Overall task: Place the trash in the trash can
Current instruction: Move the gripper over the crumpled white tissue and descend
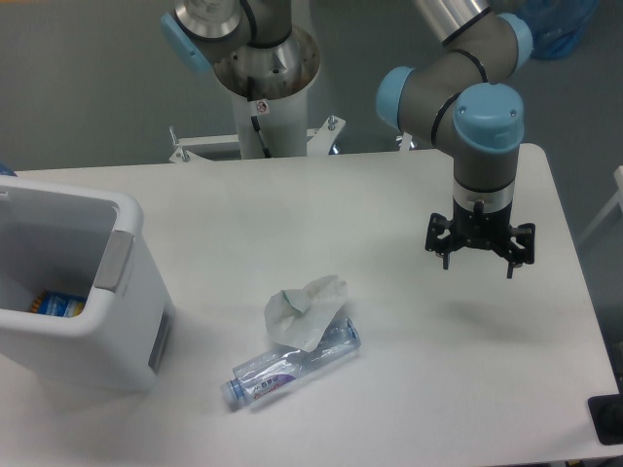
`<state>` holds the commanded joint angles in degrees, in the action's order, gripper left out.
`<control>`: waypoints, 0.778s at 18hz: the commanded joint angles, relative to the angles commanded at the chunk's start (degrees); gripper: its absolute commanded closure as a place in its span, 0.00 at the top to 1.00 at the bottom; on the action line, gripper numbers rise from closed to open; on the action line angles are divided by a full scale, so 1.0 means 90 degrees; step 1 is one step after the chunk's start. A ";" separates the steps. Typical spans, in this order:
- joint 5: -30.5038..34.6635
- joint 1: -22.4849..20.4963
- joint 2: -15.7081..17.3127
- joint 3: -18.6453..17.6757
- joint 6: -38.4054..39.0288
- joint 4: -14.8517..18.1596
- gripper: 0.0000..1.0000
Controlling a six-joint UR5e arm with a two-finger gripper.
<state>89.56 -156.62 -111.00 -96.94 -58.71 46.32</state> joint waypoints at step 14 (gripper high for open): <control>-0.0058 0.0731 0.0068 -0.0654 0.0098 -0.0312 1.00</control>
<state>89.03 -150.04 -110.39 -102.83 -57.83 43.51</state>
